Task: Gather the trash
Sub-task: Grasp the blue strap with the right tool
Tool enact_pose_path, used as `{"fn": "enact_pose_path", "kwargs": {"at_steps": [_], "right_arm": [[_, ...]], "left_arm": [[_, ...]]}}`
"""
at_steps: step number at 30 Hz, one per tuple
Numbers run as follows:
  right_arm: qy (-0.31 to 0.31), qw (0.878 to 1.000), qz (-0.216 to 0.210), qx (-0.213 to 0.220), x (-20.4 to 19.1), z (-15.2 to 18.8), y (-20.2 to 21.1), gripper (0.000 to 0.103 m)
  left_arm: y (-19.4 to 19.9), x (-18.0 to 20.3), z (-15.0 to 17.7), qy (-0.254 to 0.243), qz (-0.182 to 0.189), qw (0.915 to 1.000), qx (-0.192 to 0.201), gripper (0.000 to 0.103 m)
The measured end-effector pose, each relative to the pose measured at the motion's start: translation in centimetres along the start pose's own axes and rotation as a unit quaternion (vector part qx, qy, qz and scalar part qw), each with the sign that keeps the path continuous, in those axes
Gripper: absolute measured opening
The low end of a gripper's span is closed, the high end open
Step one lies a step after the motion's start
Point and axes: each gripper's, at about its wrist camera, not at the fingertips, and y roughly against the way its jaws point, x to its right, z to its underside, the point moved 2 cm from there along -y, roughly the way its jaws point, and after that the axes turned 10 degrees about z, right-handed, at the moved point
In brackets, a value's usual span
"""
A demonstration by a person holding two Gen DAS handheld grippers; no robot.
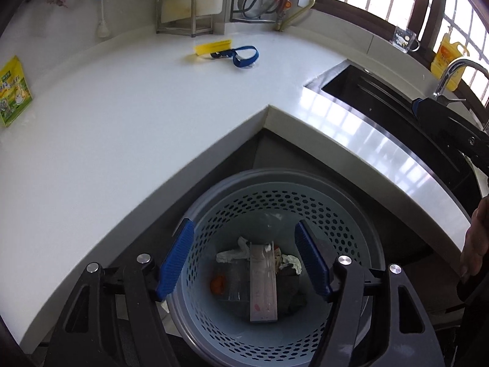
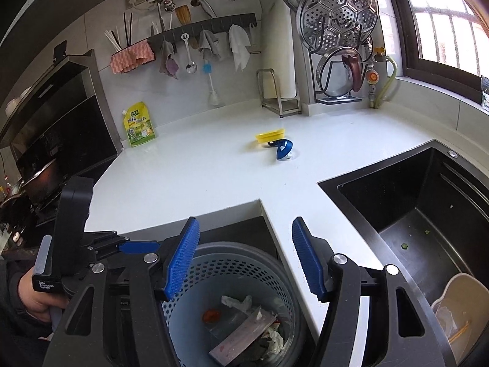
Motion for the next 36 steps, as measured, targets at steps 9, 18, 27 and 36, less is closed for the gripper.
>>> {"fn": "enact_pose_path", "kwargs": {"at_steps": [9, 18, 27, 36], "right_arm": [[0.005, 1.000, 0.009, -0.007, 0.7, -6.0, -7.3, 0.067], [0.043, 0.995, 0.045, -0.075, 1.3, -10.9, -18.5, 0.067], [0.073, 0.989, 0.053, -0.121, 1.2, -12.2, -25.6, 0.067], [0.095, 0.981, 0.050, -0.161, 0.8, -11.8, -29.0, 0.048]], "left_arm": [[2.2, -3.5, -5.3, 0.008, -0.039, 0.9977, 0.054, 0.077], [2.8, -5.7, -11.1, 0.004, -0.047, 0.9946, 0.093, 0.077], [1.3, -5.9, -13.1, 0.001, -0.043, 0.9944, 0.097, 0.077], [0.1, -6.4, -13.7, 0.011, -0.037, 0.9956, 0.086, 0.077]]}}
